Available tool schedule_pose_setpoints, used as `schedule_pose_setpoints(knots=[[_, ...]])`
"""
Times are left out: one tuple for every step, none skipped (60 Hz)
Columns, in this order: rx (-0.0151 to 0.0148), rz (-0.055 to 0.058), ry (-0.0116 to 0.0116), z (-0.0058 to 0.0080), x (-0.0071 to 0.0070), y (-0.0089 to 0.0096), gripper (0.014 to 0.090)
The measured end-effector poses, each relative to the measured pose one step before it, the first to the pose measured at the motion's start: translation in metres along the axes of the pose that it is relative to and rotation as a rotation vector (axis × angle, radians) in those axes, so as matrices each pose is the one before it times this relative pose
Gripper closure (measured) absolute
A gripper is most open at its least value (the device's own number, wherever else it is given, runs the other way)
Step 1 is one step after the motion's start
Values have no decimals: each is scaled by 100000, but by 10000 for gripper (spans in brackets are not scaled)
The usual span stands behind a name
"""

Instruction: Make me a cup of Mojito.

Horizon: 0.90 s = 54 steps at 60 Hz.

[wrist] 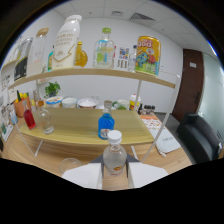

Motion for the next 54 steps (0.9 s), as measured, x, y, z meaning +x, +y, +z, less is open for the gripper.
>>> schedule_pose_setpoints(knots=[[-191, -1974, 943, 44, 233, 247, 712], [-144, -2312, 905, 58, 222, 225, 711], [-179, -2775, 707, 79, 139, 202, 712], [-219, -3281, 441, 85, 79, 211, 712], [-21, -3542, 680, 61, 122, 138, 712], [128, -3664, 952, 78, 143, 113, 711], [-26, -3519, 1234, 33, 77, 160, 712], [144, -4015, 1103, 52, 109, 38, 713], [175, -4263, 1024, 57, 75, 33, 713], [313, -4468, 940, 49, 35, 2, 712], [545, -4563, 967, 43, 43, -40, 712], [631, -4714, 978, 54, 54, -74, 713], [636, -4799, 917, 34, 18, -74, 713], [542, -4866, 949, 43, 8, -67, 714], [535, -4880, 1062, 69, 11, -114, 714], [461, -5041, 859, 84, -40, -25, 714], [479, -5140, 809, 88, -17, -52, 713], [69, -4585, 927, 26, -72, -42, 714], [665, -4553, 848, 46, -13, -134, 713], [796, -4217, 710, 60, 12, -172, 714], [649, -4195, 630, 68, -22, -123, 715], [365, -4232, 636, 83, -25, -78, 711], [351, -4144, 809, 84, 41, -111, 711], [447, -3886, 867, 46, 40, -133, 713], [580, -3699, 925, 124, 25, -153, 713], [434, -3540, 687, 67, 72, -165, 715], [269, -3628, 660, 37, 58, -123, 714], [-186, -3643, 637, -86, 82, -75, 714], [267, -3559, 723, 34, 105, -154, 714], [351, -3244, 849, 28, 142, -145, 714], [296, -3086, 831, 58, 149, -149, 714], [95, -3118, 691, 39, 92, -121, 715], [18, -3147, 595, 47, 99, -98, 716], [140, -3019, 649, 50, 127, -136, 713], [375, -2891, 655, 23, 131, -172, 714], [772, -2820, 952, 177, 168, -176, 714], [376, -2745, 637, -34, 117, -188, 713], [256, -3113, 773, -72, 109, -77, 713], [187, -3377, 467, 10, 65, -103, 712], [99, -3457, 460, 55, 72, -104, 716], [30, -3171, 548, 24, 102, -67, 715], [31, -2934, 553, 9, 100, -73, 713], [50, -2873, 418, 6, 68, -91, 713], [100, -2902, 337, 3, 47, -93, 714], [336, -2870, 663, 181, 119, -177, 713], [17, -2588, 486, -49, 141, -94, 714], [52, -2546, 662, -34, 157, -76, 715], [130, -2503, 720, -89, 49, -118, 714], [203, -2517, 342, -21, 63, -138, 713], [269, -2406, 244, -44, 51, -115, 714], [344, -2066, 263, -46, 92, -148, 713], [345, -1914, 360, -28, 85, -114, 712], [257, -1918, 256, -32, 42, -101, 715], [271, -1939, 147, -20, 8, -118, 712]])
